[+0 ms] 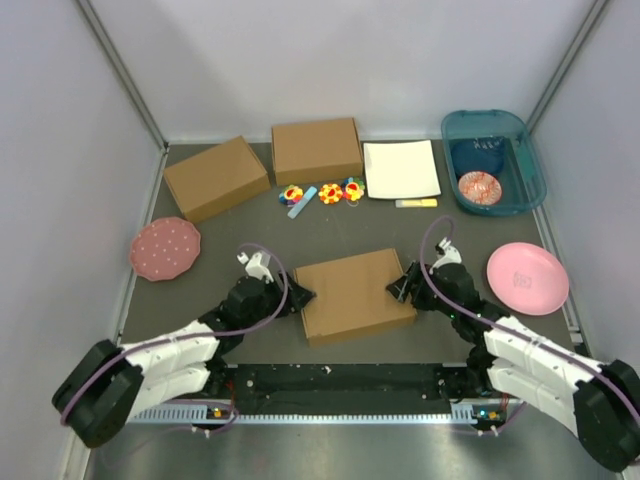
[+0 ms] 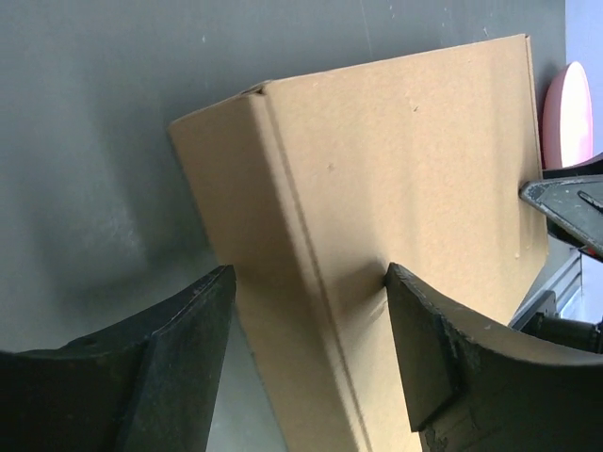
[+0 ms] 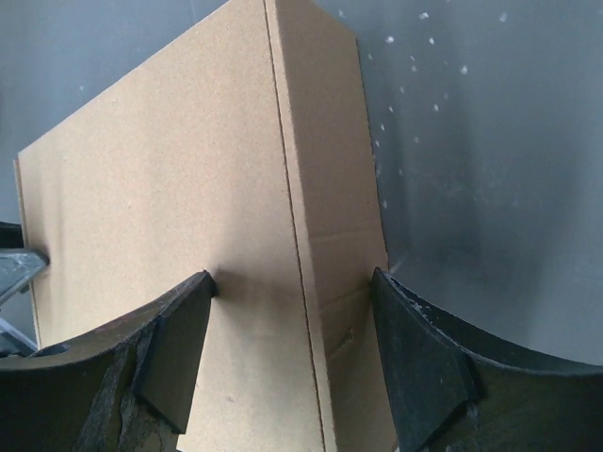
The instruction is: Fold the paper box
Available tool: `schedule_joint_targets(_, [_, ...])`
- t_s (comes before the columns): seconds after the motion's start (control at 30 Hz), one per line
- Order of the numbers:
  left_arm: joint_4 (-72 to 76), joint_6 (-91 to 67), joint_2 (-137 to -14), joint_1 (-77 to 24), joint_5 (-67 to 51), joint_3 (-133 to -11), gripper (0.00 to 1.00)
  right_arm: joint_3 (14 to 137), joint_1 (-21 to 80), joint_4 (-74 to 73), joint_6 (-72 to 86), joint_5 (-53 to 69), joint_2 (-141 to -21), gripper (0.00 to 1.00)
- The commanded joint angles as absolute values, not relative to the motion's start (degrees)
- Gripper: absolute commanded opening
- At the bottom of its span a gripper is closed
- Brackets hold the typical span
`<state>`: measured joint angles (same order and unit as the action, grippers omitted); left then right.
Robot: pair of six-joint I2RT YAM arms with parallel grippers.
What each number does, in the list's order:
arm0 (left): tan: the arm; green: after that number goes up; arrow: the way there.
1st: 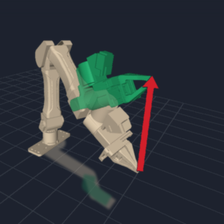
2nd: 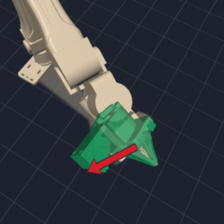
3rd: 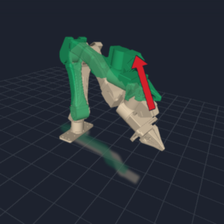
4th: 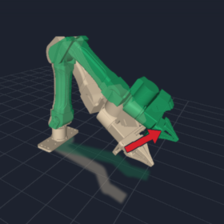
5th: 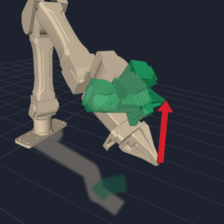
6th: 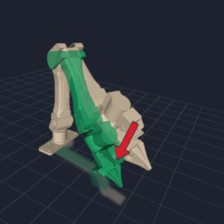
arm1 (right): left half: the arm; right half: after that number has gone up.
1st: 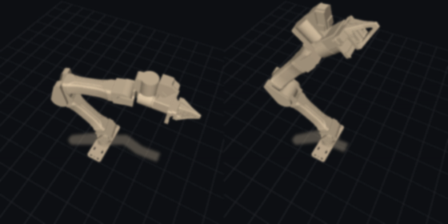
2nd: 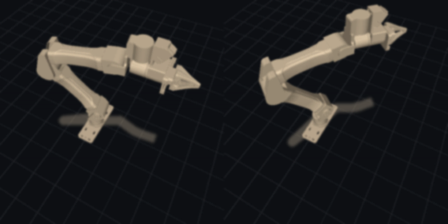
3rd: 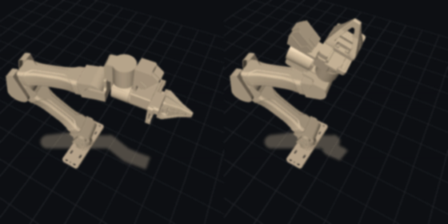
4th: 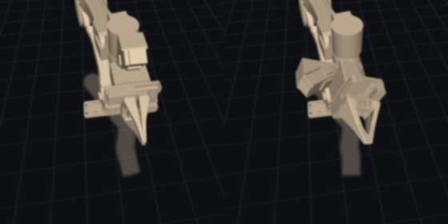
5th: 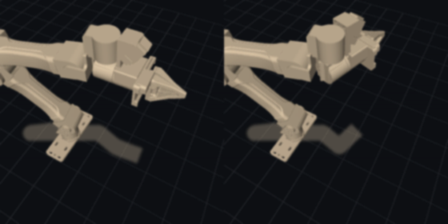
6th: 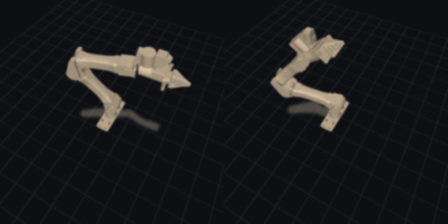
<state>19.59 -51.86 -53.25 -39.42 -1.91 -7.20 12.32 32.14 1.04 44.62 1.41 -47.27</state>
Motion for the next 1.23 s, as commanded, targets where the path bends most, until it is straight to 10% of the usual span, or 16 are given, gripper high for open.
schedule_joint_targets(0.0, [27.68, -50.80, -61.86, -37.89, -0.88, -11.24, 0.69, 11.33, 32.52, 11.76, 47.46, 4.30, -55.69, 0.66])
schedule_joint_targets(0.4, [25.15, -44.83, -77.17, -30.94, -5.53, -27.68, 0.66, 15.64, 30.85, 20.39, 48.17, 2.90, -67.94, 0.63])
schedule_joint_targets(0.73, [0.28, -34.46, -56.38, -30.94, 8.95, -32.52, 0.81, 28.91, 29.09, -12.89, 39.47, -10.45, -45.37, 0.80])
schedule_joint_targets(0.83, [-5.43, -36.99, -50.39, -30.94, 15.63, -31.21, 0.82, 31.29, 29.09, -16.25, 37.62, -14.05, -39.48, 0.99])
schedule_joint_targets(1.2, [-18.09, -45.54, -45.87, -30.85, 22.76, -31.54, 0.81, 30.76, 29.70, -18.02, 38.41, -13.88, -35.60, 0.99])
